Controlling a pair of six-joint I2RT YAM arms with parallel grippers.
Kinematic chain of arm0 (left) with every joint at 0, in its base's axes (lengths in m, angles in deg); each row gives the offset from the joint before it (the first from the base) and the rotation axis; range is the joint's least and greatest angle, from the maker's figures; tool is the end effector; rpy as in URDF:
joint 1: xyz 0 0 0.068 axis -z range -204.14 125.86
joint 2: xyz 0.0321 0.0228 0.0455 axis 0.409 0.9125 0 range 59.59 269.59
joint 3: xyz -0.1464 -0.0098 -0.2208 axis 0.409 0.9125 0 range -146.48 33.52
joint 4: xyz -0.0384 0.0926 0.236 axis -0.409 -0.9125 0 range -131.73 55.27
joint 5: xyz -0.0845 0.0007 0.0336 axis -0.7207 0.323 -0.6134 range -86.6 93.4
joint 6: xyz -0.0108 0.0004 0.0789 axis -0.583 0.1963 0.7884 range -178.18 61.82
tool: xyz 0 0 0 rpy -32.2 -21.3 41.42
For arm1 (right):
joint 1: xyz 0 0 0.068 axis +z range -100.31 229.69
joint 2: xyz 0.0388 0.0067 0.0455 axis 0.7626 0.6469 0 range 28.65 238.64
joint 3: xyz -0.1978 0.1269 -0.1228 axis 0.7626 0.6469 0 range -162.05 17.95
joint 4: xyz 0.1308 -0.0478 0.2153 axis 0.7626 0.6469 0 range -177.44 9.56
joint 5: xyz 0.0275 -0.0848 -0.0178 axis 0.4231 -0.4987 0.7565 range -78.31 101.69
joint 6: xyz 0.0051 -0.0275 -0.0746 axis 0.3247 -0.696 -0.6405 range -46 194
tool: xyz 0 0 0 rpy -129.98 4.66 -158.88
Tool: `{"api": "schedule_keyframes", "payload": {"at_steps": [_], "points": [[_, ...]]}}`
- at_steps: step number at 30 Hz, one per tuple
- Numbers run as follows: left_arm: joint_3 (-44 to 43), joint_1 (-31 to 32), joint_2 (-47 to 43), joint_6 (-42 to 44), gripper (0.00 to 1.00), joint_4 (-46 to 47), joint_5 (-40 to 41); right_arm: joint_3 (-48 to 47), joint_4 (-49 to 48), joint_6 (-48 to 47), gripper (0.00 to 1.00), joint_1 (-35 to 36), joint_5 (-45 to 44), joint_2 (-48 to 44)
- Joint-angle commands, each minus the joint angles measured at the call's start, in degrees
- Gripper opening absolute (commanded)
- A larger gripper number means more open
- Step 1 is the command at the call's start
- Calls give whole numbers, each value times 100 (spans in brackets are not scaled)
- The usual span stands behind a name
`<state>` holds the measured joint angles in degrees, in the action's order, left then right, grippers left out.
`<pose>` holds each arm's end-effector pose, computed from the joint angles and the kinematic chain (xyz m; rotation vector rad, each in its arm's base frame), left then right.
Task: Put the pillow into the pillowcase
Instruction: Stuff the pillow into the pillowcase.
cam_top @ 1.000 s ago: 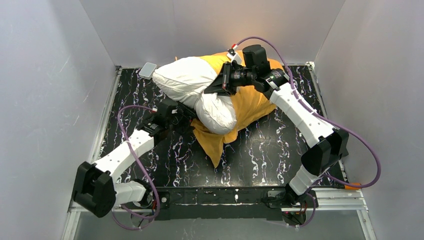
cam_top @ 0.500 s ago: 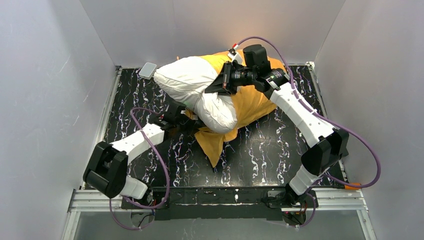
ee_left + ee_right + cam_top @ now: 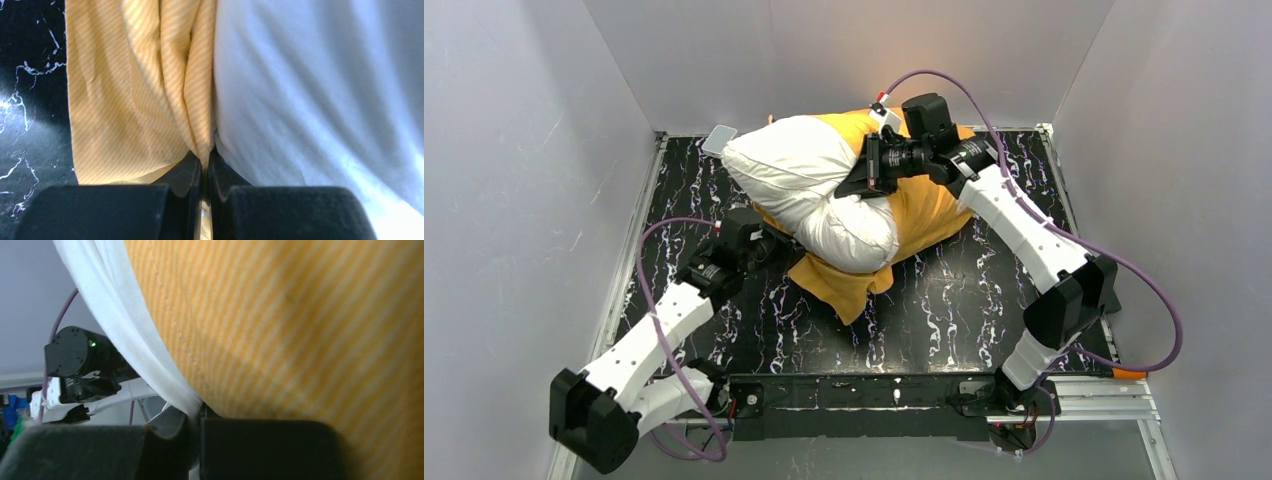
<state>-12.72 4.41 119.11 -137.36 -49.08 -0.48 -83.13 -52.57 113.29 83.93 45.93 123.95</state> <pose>0.2290 -0.1299 0.2715 -0.9369 2.0906 -1.1653 0.3008 0.2515 0.3886 -0.3090 2.2752 1.3524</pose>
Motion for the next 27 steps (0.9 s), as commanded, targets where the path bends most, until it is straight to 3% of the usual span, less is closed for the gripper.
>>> {"api": "schedule_keyframes", "payload": {"at_steps": [1, 12, 14, 17, 19, 22, 27], "points": [[28, 232, -1032, -138, 0, -288, -345, -266, 476, -948, 1, -3, -1330, 612], [366, 619, -2315, -416, 0, 576, -368, -1107, 1675, -2434, 1, 1264, -4082, 1660], [448, 616, -2434, -478, 0, 408, -222, -1486, 1804, -2551, 18, 1318, -3976, 1574], [524, 616, -2356, -666, 0, -294, -43, -2459, 2076, -2547, 54, 1322, -3593, 1387], [633, 616, -2223, -772, 0, -462, 15, -3212, 2139, -2500, 75, 1290, -2898, 1261], [824, 616, -1979, -930, 0, -369, 116, -3269, 1846, -2227, 87, 1270, -1904, 815], [776, 595, -1571, -951, 0, -296, 308, -1654, 651, -1595, 90, 1263, -879, -565]]}}
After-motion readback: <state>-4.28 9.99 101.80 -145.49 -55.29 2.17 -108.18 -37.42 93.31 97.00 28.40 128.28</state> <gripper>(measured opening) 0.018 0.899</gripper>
